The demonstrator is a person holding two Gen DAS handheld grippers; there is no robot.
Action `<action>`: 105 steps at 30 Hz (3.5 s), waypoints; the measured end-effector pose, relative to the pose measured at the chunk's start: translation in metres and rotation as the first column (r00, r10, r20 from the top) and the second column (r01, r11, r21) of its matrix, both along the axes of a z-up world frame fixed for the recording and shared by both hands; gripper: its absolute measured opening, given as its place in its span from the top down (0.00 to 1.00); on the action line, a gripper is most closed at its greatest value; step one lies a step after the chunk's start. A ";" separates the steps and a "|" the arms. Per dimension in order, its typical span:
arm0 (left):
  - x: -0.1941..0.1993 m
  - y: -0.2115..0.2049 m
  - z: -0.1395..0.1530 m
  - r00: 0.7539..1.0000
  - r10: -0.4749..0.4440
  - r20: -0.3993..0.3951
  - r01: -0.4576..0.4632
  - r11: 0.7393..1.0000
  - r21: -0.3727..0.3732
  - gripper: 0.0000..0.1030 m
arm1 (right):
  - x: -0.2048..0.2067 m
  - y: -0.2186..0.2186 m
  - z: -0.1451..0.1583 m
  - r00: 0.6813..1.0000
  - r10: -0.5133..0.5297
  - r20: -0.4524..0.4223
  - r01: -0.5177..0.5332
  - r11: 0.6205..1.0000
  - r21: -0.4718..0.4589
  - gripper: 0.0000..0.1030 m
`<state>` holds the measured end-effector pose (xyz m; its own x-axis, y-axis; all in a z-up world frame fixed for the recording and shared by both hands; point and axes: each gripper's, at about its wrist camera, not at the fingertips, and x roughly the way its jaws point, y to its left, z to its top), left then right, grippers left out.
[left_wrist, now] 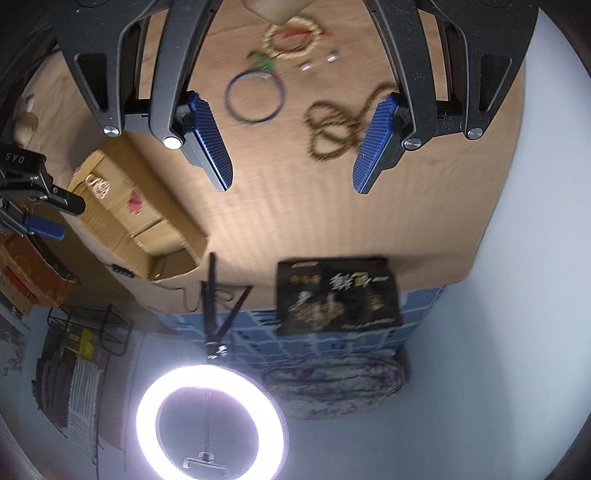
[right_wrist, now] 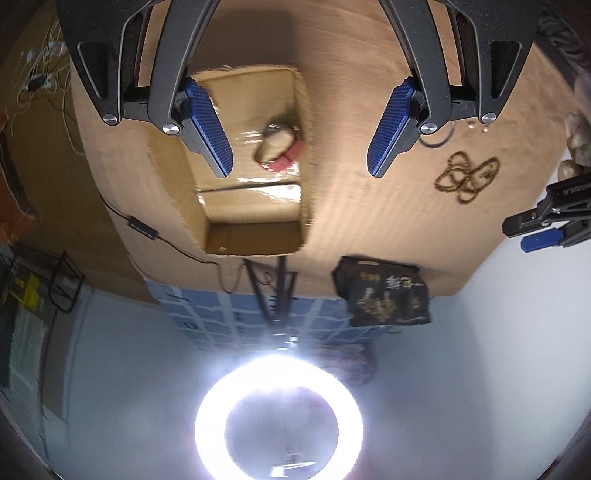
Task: Organize jewelry
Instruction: 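Withdraw both open tools from the box back toward the remaining jewelry, then grasp the green jade pendant bracelet with the left tool while the right tool grasps the blue bangle, then lift the jade bracelet with the left tool while the right tool lifts the blue bangle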
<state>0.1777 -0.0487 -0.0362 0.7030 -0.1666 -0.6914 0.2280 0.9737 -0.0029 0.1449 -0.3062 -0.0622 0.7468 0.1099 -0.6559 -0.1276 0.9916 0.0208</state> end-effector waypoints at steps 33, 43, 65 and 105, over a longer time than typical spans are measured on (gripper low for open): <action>-0.046 0.081 -0.109 0.951 -0.027 -0.307 0.035 0.999 0.019 0.59 | 0.048 0.110 -0.110 0.909 0.227 -0.350 -0.246 0.969 -0.011 0.27; -0.059 0.054 -0.120 0.941 -0.096 -0.325 0.113 0.993 0.034 0.67 | 0.051 0.113 -0.125 0.888 0.244 -0.389 -0.247 0.968 0.043 0.31; -0.039 -0.010 -0.135 0.911 -0.230 -0.343 0.252 0.967 0.023 0.67 | 0.071 0.122 -0.145 0.879 0.234 -0.415 -0.243 0.969 0.030 0.75; -0.035 -0.023 -0.155 0.919 -0.266 -0.290 0.299 0.951 0.076 0.70 | 0.063 0.109 -0.129 0.885 0.265 -0.382 -0.248 0.964 0.094 0.97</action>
